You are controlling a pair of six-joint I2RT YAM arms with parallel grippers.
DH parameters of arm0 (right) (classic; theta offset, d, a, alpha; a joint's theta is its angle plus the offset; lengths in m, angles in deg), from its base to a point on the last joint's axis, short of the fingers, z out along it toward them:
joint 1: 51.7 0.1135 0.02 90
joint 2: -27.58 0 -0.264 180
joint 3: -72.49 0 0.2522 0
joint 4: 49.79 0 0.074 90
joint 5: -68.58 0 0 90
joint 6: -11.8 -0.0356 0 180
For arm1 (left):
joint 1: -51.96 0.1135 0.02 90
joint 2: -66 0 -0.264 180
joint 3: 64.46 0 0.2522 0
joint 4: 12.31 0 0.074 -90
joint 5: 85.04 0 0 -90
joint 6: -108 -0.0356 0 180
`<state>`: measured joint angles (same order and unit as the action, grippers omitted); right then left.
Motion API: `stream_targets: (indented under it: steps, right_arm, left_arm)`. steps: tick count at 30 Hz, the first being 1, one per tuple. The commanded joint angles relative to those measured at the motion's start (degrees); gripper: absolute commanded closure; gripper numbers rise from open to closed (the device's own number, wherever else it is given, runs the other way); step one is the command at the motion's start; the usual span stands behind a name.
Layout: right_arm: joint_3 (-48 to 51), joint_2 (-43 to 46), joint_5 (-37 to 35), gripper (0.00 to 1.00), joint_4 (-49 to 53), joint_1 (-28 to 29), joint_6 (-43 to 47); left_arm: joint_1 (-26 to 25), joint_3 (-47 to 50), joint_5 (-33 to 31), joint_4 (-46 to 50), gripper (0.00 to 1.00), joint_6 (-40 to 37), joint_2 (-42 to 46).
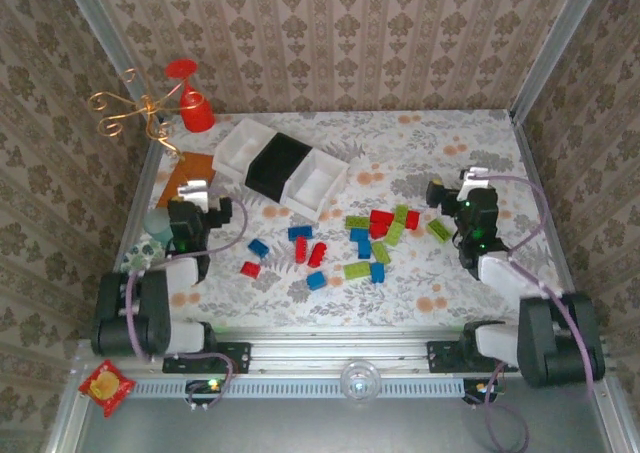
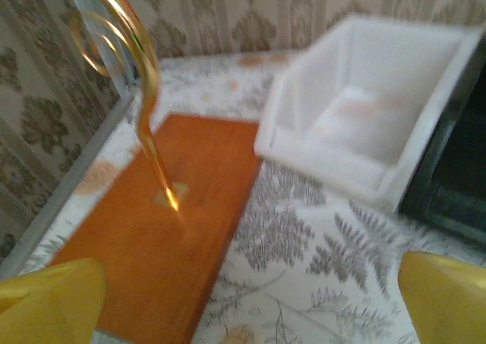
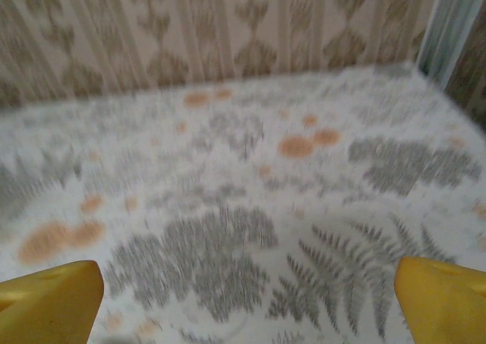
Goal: Sort the legos into containers by color
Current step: Move the container to the top-center of the table.
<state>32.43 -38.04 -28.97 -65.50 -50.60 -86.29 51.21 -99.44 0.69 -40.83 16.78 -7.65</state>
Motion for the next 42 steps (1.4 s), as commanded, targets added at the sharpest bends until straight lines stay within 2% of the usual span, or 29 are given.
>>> stream_targets:
  steps: [1,3,5,9,13,20,25,28,32,33,38,42]
  right_arm:
    - [-3.6,5.9,0.7,0.0,11.9,0.1,-9.0]
    - [-4.5,6.6,3.5,0.0,13.8,2.0,-12.3]
    - [-5.9,6.3,2.2,0.0,16.0,7.1,-11.3]
    - [-9.9,4.1,-1.6,0.0,20.9,17.9,-6.9]
    - [-10.9,2.2,-1.3,0.0,21.1,21.8,-6.8]
    - [-10.7,2.7,-1.6,0.0,21.0,22.0,-6.7]
    - [-9.2,3.9,-1.9,0.0,20.9,21.9,-6.8]
    - [-8.1,4.5,-2.0,0.0,20.7,21.9,-6.9]
    - [-7.7,4.9,-2.2,0.0,21.2,22.0,-6.8]
    - [-7.6,4.9,-2.2,0.0,21.3,22.0,-6.8]
    - [-7.8,4.3,-1.8,0.0,21.0,21.9,-6.7]
    - [-7.8,3.9,-0.7,0.0,21.4,21.9,-7.7]
  left_arm:
    - [0.8,-3.9,2.2,12.9,0.0,6.5,7.9]
    - [0.4,-3.4,9.5,11.8,0.0,9.8,9.9]
    - [-2.5,-3.2,15.2,9.4,0.0,10.4,9.8]
    - [-14.8,-12.9,11.0,24.7,0.03,2.9,5.5]
    - [-21.6,-23.0,11.8,33.4,0.09,2.1,-4.3]
    - [-23.5,-37.5,14.6,42.9,0.17,2.6,-19.5]
    - [-23.9,-45.9,13.3,48.8,0.25,2.0,-28.2]
    - [-24.4,-50.4,10.6,51.7,0.32,1.1,-32.5]
    - [-25.0,-55.7,7.3,54.8,0.47,1.0,-37.7]
    - [-26.9,-56.9,6.1,55.4,0.51,1.0,-38.9]
    - [-30.6,-61.4,-2.7,57.0,0.6,4.7,-42.3]
    - [-33.2,-64.3,-6.3,57.1,0.66,9.1,-45.2]
